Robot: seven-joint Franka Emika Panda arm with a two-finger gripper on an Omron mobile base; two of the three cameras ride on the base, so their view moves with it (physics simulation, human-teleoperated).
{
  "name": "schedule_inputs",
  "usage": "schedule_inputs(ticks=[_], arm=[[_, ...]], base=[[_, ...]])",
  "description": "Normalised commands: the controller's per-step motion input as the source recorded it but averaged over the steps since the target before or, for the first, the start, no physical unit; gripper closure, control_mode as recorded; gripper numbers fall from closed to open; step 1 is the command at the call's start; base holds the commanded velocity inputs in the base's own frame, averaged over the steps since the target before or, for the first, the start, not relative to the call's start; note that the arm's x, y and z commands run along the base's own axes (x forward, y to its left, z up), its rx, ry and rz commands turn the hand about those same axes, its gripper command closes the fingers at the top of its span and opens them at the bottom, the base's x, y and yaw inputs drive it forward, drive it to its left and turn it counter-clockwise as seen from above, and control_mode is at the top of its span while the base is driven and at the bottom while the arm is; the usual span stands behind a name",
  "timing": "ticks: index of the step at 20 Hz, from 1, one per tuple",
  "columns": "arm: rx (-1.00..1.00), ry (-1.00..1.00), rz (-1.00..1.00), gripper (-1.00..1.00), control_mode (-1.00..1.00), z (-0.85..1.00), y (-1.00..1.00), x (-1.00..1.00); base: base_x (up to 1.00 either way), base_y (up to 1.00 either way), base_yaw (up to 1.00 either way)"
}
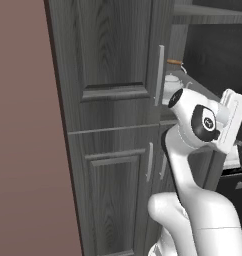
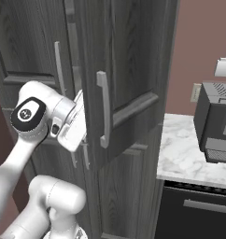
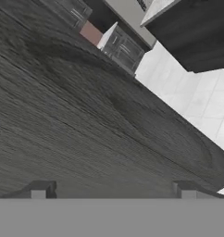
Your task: Open the cabinet, pick the kettle from the cabinet, and place it in the sink.
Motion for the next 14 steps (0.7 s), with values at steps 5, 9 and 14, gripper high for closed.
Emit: schedule_inputs(ticks=[5,9,14], arm=[[0.00,0.00,-0.04,-1.00,-1.00,-0.01,-0.31,-0.09],[-0.01,-0.01,-0.01,-1.00,-1.00,-0.07,-0.27,-0.06],[-0.03,-0.10,0.00,-1.00,-1.00,-0.12,-0.26,-0.05]], base=[[0.00,0.00,0.00],[0.00,0.00,0.00],[0.00,0.00,0.00]])
